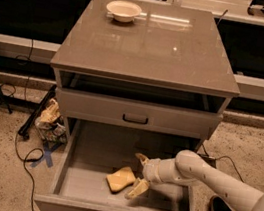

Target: Pick sponge from middle drawer and place on counter

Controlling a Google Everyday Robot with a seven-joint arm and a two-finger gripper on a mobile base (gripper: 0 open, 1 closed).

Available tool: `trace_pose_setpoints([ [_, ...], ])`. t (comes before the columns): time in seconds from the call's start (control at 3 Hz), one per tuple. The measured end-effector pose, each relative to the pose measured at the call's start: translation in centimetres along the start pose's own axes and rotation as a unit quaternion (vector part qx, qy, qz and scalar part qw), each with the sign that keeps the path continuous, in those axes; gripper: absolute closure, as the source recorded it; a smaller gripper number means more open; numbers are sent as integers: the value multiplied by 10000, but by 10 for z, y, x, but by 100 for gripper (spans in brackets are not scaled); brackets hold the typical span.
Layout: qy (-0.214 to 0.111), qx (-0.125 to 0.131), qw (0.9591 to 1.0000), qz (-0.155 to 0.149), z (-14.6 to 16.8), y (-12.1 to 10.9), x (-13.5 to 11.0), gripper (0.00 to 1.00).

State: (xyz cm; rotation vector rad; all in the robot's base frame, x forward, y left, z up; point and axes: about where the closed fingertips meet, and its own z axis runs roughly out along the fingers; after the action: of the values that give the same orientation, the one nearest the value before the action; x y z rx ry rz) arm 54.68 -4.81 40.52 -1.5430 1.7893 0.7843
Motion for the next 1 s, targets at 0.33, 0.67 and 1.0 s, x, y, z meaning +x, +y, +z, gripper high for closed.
trace_pose_setpoints([
  [0.33,-53,-115,9997,-192,24,-3,6,0],
  [0.67,-88,-181,9994,-294,36,-5,7,0],
  [1.0,-59,-232,9993,-278,46,-6,16,18],
])
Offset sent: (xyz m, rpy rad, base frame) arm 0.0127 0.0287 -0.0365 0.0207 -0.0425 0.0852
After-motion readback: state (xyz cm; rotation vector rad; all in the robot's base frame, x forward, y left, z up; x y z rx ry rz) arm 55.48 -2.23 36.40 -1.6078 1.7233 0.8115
